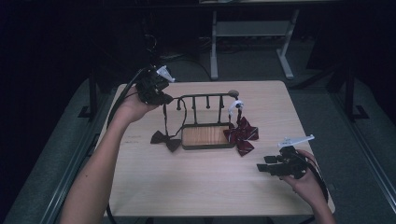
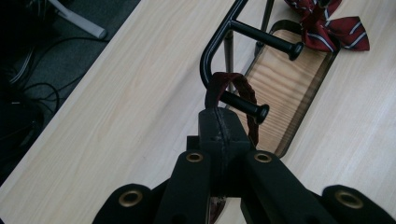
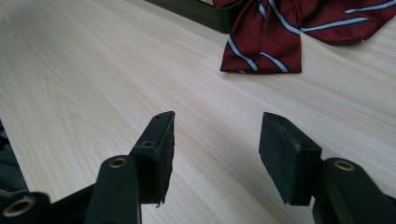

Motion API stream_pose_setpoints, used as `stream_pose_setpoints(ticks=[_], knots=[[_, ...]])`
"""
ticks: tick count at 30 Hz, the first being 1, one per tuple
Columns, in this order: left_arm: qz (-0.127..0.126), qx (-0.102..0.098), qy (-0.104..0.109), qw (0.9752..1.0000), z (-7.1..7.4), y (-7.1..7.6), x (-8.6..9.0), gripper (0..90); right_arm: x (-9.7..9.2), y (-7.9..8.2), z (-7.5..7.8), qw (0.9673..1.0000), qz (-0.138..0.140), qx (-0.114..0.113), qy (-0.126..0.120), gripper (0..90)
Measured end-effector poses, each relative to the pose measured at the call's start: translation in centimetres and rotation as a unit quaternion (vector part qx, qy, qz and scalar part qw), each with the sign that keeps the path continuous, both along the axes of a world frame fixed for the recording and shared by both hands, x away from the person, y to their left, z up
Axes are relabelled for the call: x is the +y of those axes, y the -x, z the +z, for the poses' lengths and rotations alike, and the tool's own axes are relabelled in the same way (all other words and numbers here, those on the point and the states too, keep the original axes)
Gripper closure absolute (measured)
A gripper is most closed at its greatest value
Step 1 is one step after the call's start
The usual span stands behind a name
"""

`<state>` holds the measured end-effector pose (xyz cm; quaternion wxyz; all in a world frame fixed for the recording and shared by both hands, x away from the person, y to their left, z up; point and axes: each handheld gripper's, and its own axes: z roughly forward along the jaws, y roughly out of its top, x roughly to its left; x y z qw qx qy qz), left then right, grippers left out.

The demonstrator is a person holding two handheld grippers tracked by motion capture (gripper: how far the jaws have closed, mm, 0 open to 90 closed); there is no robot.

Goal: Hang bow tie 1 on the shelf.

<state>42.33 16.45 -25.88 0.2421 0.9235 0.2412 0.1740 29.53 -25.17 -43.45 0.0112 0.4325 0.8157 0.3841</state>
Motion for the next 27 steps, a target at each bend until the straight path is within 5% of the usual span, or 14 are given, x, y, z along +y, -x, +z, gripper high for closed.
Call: stream_pose_setpoints(ticks=[15,27], knots=[[0.018,0.007,-0.014,0.9997,-0.63,-0.89,0.13,89.7,-0.04,-0.01,-0.02,1.0,0.001,0.0,0.0,45.2],[0.018,-0.003,-0.025,0.9995,-0.72,-0.41,-0.16,77.8,-0.16,-0.1,-0.1,1.0,0.001,-0.001,0.001,44.8]])
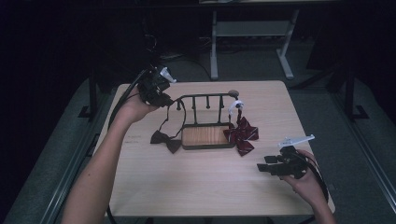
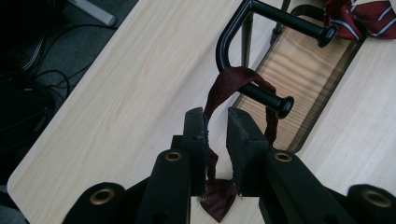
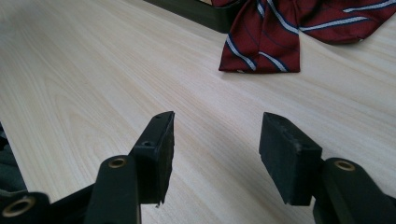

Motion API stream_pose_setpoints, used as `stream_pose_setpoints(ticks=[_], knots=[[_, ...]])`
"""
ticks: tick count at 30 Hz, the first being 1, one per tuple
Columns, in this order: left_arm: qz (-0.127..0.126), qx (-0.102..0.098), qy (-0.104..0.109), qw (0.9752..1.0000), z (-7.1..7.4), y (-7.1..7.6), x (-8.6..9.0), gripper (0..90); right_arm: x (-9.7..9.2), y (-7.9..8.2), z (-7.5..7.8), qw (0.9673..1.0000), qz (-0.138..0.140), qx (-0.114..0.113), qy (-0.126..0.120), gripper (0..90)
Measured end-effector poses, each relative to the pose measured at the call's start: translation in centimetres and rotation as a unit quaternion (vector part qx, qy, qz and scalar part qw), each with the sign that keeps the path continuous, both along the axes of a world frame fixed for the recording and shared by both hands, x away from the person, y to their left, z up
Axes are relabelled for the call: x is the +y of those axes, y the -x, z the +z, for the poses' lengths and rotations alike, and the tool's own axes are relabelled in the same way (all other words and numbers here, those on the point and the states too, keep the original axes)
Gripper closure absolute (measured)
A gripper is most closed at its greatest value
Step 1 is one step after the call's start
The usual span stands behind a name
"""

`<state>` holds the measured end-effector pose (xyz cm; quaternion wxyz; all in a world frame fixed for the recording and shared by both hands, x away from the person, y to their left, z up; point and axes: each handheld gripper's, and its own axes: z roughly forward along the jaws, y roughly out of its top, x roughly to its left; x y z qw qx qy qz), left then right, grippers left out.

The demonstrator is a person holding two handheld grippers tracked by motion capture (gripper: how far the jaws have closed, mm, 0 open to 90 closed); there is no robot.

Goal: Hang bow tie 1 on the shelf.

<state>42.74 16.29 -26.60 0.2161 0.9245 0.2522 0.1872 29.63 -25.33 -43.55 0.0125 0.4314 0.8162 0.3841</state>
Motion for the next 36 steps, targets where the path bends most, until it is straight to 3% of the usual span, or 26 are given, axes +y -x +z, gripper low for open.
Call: stream_pose_setpoints(ticks=[3,5,8,12,36], knots=[[-0.002,0.003,0.01,0.9999,-0.1,0.3,0.4,76.3,-0.1,0.0,0.0,1.0,-0.001,-0.001,0.001,44.8],[-0.002,0.001,0.005,1.0,-0.2,0.5,0.7,75.6,-0.1,0.1,0.0,1.0,-0.002,-0.001,0.0,44.3],[-0.002,0.002,0.024,0.9997,-0.5,1.0,1.0,75.2,-0.1,0.0,0.0,1.0,-0.002,-0.002,0.0,44.2],[-0.002,0.004,0.032,0.9995,-1.0,1.5,1.5,75.0,-0.1,0.0,0.0,1.0,-0.002,-0.003,0.002,43.9],[0.002,0.016,0.057,0.9983,-2.7,3.7,3.8,67.7,-0.5,0.0,0.1,1.0,-0.007,-0.006,0.002,42.6]])
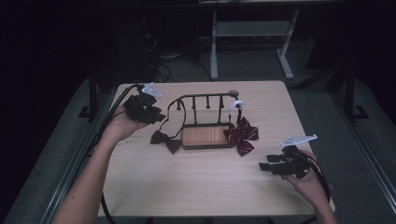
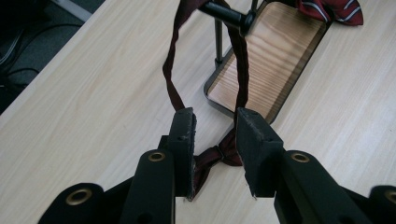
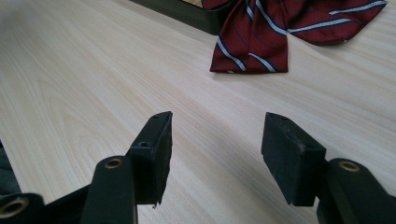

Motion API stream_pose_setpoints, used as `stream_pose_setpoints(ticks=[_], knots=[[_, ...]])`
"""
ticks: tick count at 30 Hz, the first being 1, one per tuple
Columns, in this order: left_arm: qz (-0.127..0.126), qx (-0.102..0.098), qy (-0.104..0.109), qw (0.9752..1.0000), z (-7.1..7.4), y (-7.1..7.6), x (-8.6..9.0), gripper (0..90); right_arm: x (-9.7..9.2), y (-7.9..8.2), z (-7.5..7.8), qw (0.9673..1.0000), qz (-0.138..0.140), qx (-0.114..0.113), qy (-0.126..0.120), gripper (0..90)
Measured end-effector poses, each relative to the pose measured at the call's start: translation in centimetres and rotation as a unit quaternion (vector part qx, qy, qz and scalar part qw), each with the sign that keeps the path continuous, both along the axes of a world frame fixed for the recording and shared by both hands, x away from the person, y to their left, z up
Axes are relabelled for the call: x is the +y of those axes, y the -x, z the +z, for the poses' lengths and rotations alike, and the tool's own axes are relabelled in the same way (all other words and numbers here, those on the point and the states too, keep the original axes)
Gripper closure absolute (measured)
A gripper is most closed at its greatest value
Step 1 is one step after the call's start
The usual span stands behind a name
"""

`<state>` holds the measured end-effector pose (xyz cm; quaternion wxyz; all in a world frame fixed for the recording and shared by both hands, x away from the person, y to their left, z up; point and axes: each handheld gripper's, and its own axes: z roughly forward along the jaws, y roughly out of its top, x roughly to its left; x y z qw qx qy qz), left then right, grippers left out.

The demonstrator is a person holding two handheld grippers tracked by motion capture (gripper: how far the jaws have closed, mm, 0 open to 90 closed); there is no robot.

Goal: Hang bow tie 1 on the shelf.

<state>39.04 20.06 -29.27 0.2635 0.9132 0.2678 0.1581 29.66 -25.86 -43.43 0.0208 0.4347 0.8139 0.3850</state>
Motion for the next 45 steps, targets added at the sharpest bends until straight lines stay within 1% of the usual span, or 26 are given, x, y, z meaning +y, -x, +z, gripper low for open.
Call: stream_pose_setpoints(ticks=[2,8,11,14,15,26,27,28,30,33,37,45], knots=[[-0.004,-0.001,-0.003,1.0,0.0,0.0,0.1,67.7,0.0,0.0,0.0,1.0,0.001,-0.001,0.001,42.5],[-0.001,0.003,0.001,1.0,-0.7,0.7,0.5,67.1,-0.1,0.1,0.1,1.0,-0.003,0.0,0.0,42.3],[-0.003,0.006,-0.002,1.0,-1.0,1.0,0.7,66.4,-0.1,0.0,0.0,1.0,-0.003,0.001,0.001,42.1],[-0.001,0.009,0.002,1.0,-1.3,1.2,0.9,66.2,-0.1,0.1,0.0,1.0,-0.003,0.003,0.001,42.0],[-0.001,0.009,0.001,1.0,-1.3,1.2,0.9,66.1,-0.2,0.0,0.0,1.0,-0.002,0.0,0.0,41.9],[-0.005,0.014,0.006,0.9999,-1.7,1.8,1.1,64.1,-0.4,0.1,0.0,1.0,-0.003,-0.001,0.001,41.8],[-0.007,0.016,0.008,0.9998,-1.9,1.9,1.2,63.6,-0.4,0.1,0.0,1.0,-0.004,-0.001,0.001,41.8],[-0.007,0.016,0.008,0.9998,-1.9,1.9,1.2,63.6,-0.4,0.1,0.0,1.0,-0.003,-0.002,0.001,41.8],[-0.008,0.02,0.006,0.9998,-2.5,2.1,1.2,63.3,-0.4,0.1,0.0,1.0,-0.004,-0.002,0.001,41.9],[-0.007,0.021,0.008,0.9997,-2.7,2.2,1.3,63.0,-0.4,0.1,0.0,1.0,-0.007,0.002,0.001,41.8],[-0.004,0.027,0.01,0.9996,-3.3,2.4,1.7,62.4,-0.5,0.1,0.0,1.0,-0.007,0.001,0.0,41.9],[0.0,0.025,0.018,0.9995,-3.7,2.8,2.1,60.4,-0.5,0.1,-0.1,1.0,-0.007,-0.001,0.0,41.8]])
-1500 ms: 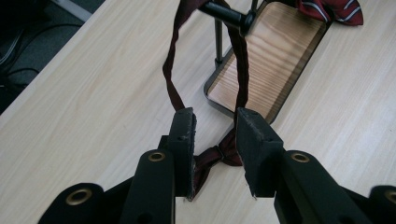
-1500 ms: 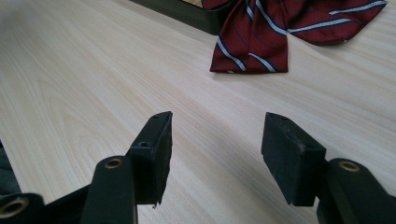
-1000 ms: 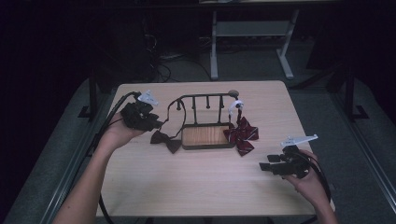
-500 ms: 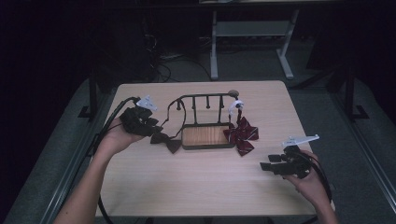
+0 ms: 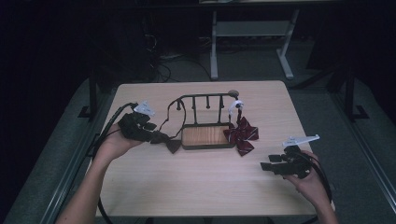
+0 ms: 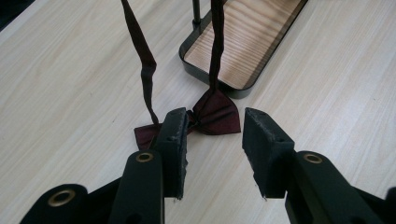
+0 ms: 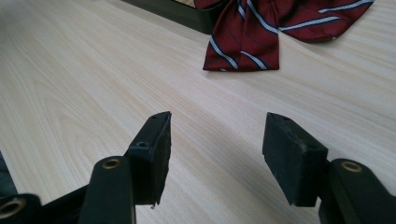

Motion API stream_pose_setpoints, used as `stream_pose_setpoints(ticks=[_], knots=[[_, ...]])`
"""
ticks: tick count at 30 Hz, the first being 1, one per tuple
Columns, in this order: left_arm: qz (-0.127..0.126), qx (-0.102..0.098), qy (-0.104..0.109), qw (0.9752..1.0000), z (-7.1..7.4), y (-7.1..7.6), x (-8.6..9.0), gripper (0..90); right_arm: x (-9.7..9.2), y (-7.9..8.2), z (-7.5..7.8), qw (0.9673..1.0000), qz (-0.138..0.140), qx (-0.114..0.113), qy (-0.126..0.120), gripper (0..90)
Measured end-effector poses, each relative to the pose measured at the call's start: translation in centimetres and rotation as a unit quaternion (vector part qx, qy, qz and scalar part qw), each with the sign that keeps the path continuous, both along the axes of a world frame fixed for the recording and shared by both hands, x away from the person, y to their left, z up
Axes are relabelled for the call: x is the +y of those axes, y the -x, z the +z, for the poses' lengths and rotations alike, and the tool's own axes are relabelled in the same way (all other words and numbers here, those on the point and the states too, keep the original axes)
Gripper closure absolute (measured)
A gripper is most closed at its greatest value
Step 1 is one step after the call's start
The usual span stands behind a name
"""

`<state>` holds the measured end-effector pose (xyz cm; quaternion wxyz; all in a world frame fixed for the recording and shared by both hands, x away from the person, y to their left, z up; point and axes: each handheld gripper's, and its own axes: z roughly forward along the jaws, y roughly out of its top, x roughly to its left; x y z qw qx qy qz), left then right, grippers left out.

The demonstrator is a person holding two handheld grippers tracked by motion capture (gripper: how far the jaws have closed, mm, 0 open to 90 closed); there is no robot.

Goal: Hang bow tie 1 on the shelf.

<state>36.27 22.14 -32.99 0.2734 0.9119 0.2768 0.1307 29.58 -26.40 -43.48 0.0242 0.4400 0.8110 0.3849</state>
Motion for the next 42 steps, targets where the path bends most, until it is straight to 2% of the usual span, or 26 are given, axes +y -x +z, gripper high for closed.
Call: stream_pose_setpoints(ticks=[20,42], knots=[[0.005,0.003,0.007,1.0,-1.5,1.1,0.8,56.0,-0.3,0.0,-0.1,1.0,-0.004,0.002,0.003,41.8],[0.014,0.018,0.022,0.9995,-3.7,1.9,1.3,51.3,-0.4,-0.1,-0.3,1.0,-0.004,0.003,0.003,41.8]])
